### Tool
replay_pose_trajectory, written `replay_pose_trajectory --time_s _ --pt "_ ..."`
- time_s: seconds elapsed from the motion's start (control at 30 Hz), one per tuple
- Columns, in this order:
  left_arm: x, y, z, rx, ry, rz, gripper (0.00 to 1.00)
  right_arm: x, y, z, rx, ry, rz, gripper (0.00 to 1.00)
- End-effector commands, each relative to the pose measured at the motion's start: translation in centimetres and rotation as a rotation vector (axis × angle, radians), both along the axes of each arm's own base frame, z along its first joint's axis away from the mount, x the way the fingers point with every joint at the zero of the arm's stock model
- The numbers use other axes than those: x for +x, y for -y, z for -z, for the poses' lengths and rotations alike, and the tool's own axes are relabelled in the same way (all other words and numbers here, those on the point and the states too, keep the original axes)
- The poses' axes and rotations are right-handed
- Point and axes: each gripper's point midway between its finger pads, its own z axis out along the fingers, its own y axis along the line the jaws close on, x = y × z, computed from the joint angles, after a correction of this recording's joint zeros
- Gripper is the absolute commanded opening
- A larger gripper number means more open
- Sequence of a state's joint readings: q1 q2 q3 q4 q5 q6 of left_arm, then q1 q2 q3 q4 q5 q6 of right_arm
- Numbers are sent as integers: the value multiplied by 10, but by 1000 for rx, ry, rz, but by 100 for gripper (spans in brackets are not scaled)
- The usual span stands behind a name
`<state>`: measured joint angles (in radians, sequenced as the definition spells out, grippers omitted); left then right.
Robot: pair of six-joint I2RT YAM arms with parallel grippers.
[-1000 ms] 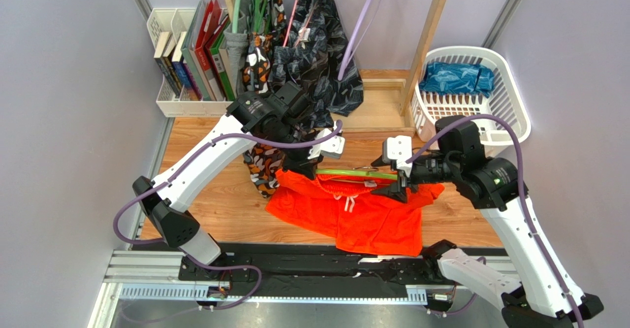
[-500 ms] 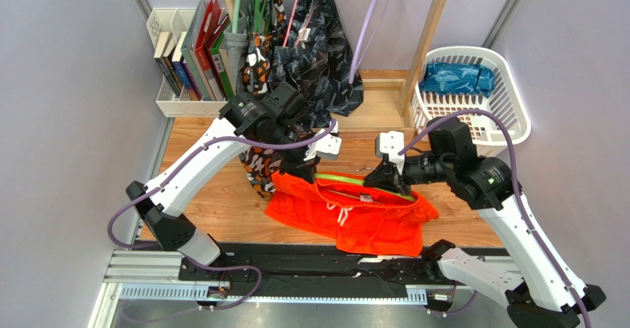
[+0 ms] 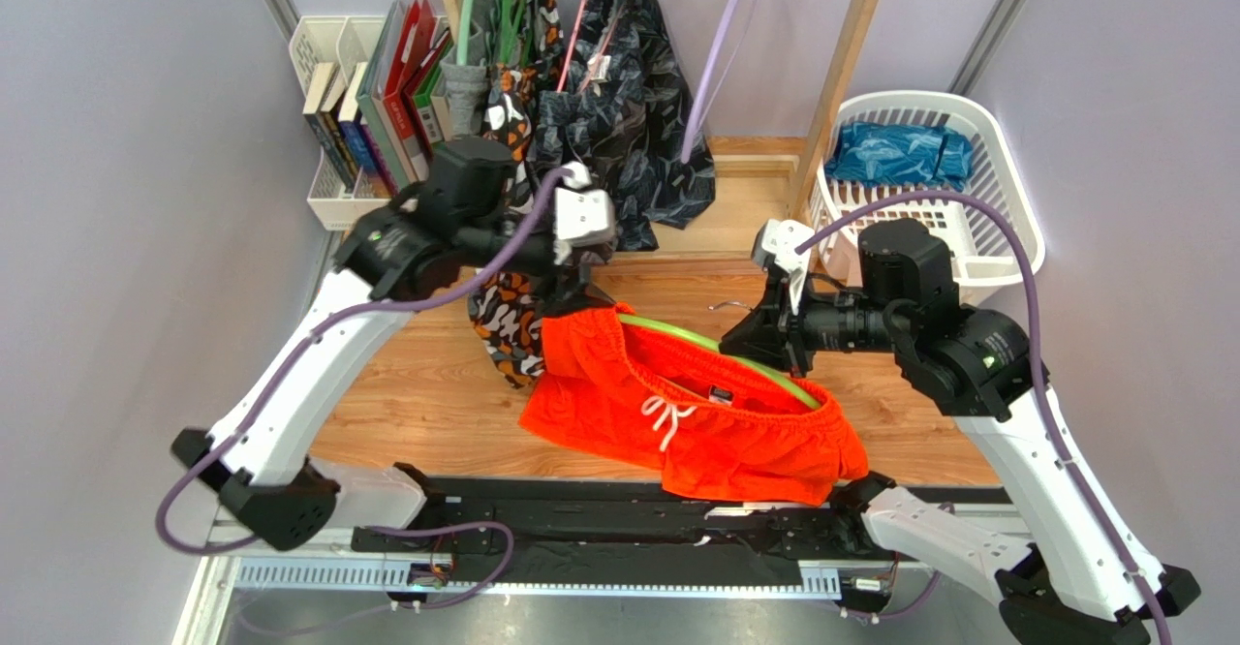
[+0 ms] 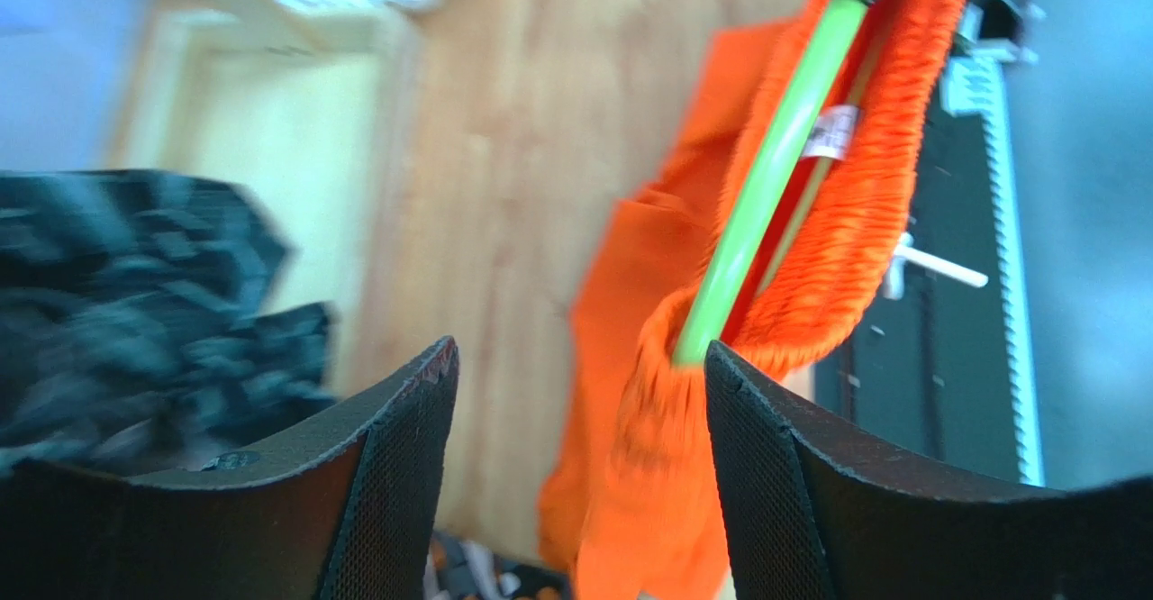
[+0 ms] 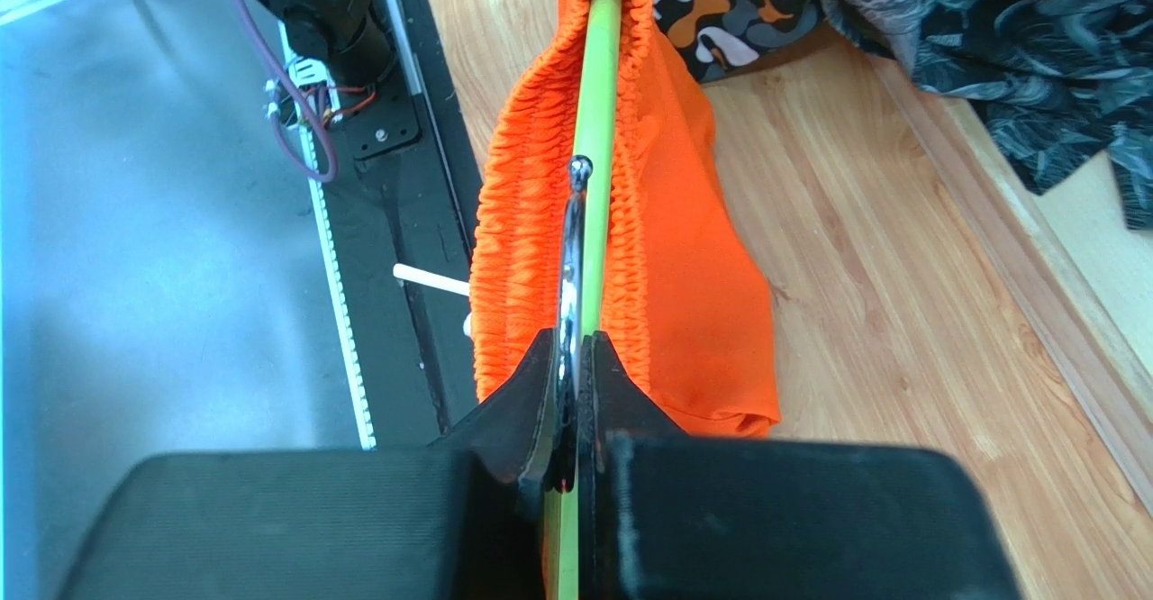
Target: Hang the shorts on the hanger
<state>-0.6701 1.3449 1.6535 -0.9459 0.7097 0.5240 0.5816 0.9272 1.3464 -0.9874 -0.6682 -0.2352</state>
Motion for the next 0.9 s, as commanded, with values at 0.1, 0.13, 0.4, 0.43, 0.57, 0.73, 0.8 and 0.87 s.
replay_pose_trajectory --time_s 0.1,0.13,0.4,0.43,0.57,0.73,0.8,0.87 --pt "-14 -14 -71 -213 91 -71 68 24 1 -66 137 49 195 0" --pt "-18 -14 -76 -228 76 -77 68 30 -1 -68 145 34 217 0" --pt "-37 4 -73 -240 -25 -74 64 66 9 -84 206 -103 523 0" --pt "-36 6 -73 -240 -46 -81 64 75 21 -95 239 -128 651 0" --pt "-35 13 -72 -277 -138 -112 64 97 17 -84 176 -246 786 0" --pt "-3 14 -81 -367 -159 -310 63 108 9 -93 194 -174 828 0" --pt "24 11 -82 -377 -165 -463 62 105 2 -95 193 -168 825 0" --pt "42 8 -85 -374 -169 -560 58 107 -2 -102 218 -147 850 0"
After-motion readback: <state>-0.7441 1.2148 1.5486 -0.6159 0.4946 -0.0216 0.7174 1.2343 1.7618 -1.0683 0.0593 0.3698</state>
